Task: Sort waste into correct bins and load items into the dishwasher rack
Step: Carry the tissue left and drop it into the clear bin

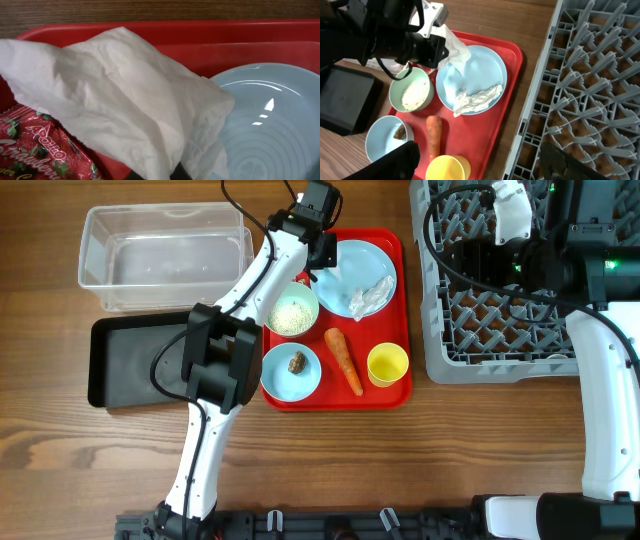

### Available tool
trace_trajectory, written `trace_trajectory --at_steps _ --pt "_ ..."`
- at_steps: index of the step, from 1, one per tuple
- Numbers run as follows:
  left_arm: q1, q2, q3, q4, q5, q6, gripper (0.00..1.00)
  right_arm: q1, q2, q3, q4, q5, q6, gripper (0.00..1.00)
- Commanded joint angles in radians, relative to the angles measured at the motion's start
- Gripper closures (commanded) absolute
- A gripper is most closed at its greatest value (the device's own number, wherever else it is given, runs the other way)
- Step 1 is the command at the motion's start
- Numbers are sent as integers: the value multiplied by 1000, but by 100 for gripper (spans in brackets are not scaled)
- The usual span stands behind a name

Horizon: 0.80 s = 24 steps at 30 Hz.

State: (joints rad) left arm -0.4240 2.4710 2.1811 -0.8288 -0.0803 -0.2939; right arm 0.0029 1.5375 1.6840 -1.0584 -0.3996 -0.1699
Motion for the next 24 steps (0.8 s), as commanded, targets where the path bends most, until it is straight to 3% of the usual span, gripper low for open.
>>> trace_trajectory --at_steps 1,11,17,24 --pt "-5 -44 -1 2 2 -2 96 -3 15 16 7 8 -13 20" --pt "44 -219 0 -43 0 -50 96 -2 15 16 6 7 -11 20" --pt "185 -365 0 -122 -35 -58 96 -2 15 16 6 7 -11 20" --pt "367 -344 -3 -285 -55 -87 96 -2 15 16 7 7 -11 20"
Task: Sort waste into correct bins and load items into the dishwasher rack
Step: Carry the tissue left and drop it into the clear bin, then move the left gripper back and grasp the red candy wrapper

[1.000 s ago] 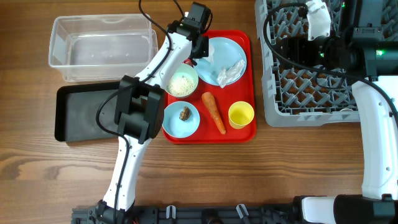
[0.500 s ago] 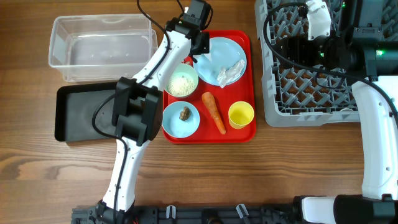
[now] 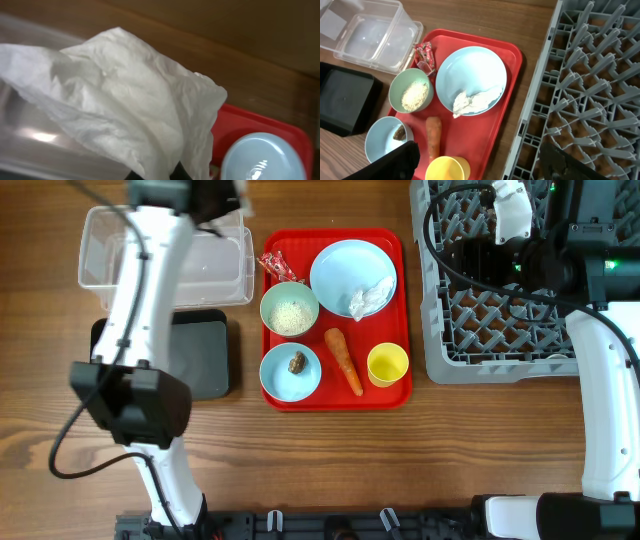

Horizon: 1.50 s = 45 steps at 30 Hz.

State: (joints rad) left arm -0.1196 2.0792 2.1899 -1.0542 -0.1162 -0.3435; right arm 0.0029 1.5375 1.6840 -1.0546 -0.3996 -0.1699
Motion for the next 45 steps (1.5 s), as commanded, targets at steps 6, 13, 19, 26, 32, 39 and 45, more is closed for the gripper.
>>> trace_trajectory --at_steps 6,13,19,26,32,39,45 --pt "129 121 -13 -114 -8 -61 93 -2 15 16 7 7 -11 20" --pt "131 150 -13 -51 -9 -60 0 -2 15 16 -1 7 -11 20" --pt "114 135 -7 -31 52 -56 0 -2 15 16 -1 7 -11 20" --pt "-16 127 -8 -72 122 -53 7 -2 15 16 5 7 -11 20" --pt "-163 129 -14 -66 16 -62 6 -2 15 16 2 7 -11 20" --pt "-240 191 -17 -4 -51 -145 10 -2 15 16 3 7 -11 20" --pt "-240 293 -17 48 -55 -256 23 -2 15 16 -5 7 -11 20"
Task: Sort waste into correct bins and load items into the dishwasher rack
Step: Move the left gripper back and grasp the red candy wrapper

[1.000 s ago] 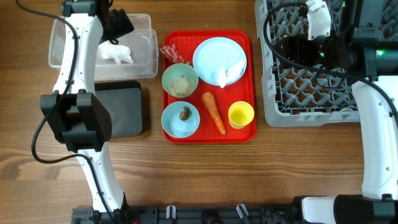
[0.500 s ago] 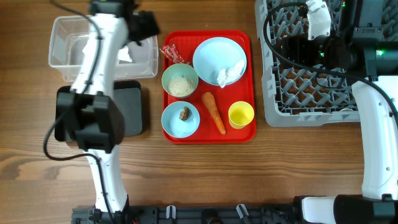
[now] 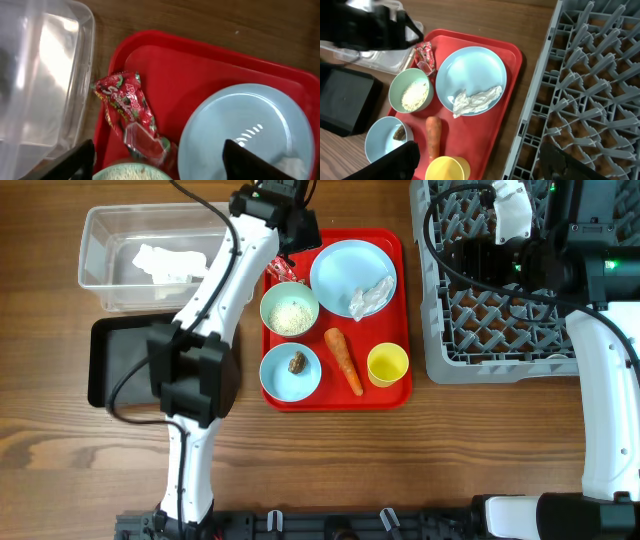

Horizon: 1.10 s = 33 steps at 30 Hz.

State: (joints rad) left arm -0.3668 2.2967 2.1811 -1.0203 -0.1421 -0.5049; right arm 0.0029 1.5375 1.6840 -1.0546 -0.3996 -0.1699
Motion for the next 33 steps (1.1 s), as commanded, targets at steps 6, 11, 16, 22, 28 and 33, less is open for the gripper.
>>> trace_trajectory --at_steps 6,11,16,22,28,33 --pt "10 121 -8 43 -33 -134 29 -2 15 16 -6 7 -11 20" --pt "10 152 -8 37 -93 -182 34 -2 15 14 -9 7 -11 20" --pt "10 154 -8 24 -100 -208 31 -2 15 9 -10 7 -11 20" --pt "10 190 -9 15 -106 -244 27 -2 15 9 -9 7 -11 20" --pt "10 223 -9 19 -106 -232 25 -2 15 9 -10 7 -11 20" --pt "10 223 -9 39 -106 -233 38 -2 15 9 -10 7 -11 20"
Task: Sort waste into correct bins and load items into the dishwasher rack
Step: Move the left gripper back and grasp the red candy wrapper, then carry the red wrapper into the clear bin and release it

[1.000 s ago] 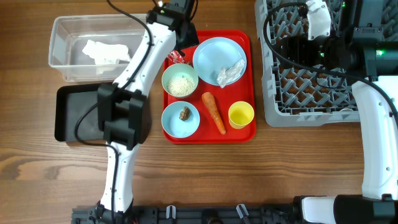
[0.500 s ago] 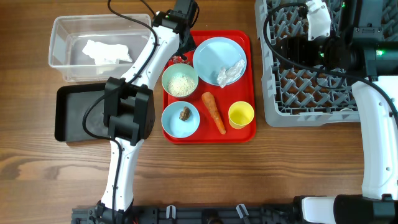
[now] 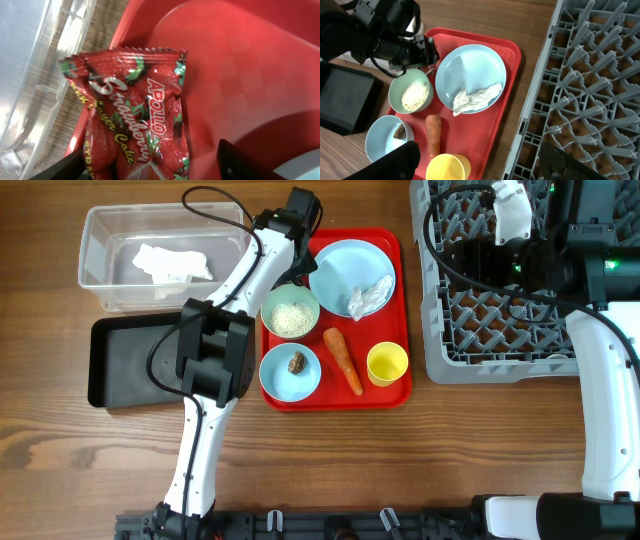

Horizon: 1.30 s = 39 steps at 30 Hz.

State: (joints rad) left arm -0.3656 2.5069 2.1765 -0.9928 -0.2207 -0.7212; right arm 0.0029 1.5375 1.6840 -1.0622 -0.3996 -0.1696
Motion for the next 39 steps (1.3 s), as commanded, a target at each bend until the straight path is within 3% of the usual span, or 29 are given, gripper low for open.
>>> trace_trajectory --at_steps 1,4,13,26,39 --pt "8 13 -4 14 -27 -16 44 -2 15 9 -3 7 -11 20" --pt "8 13 -4 18 -27 -16 63 -2 15 9 -5 7 -12 20" --pt "8 13 -4 24 -28 -16 96 -2 15 9 -5 7 -11 21" --pt "8 -60 -3 70 -54 112 96 -3 15 9 -3 7 -12 20" --pt "11 -259 -3 56 -58 116 96 -2 15 9 -1 7 -13 20"
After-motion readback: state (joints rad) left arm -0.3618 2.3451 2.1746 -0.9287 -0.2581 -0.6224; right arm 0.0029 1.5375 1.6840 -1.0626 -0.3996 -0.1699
